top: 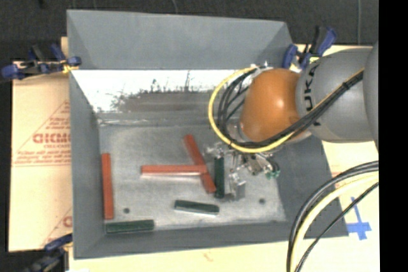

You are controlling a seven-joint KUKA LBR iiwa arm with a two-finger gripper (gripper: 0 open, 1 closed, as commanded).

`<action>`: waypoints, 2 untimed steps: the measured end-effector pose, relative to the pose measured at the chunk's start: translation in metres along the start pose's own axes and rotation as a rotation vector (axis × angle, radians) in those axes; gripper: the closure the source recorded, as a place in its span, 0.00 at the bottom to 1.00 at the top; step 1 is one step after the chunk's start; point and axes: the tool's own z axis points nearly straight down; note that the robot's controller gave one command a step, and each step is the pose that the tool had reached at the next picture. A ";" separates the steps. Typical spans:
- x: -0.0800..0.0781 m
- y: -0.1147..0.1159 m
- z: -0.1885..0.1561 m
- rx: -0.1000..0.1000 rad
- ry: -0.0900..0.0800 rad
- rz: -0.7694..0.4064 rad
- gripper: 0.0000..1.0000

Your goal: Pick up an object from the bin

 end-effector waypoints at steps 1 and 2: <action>0.063 0.030 -0.001 0.000 0.000 -0.025 1.00; 0.061 0.030 -0.002 0.003 -0.008 -0.027 0.00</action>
Offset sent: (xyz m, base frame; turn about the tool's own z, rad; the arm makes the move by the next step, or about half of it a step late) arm 0.0000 0.0000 0.0000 0.0000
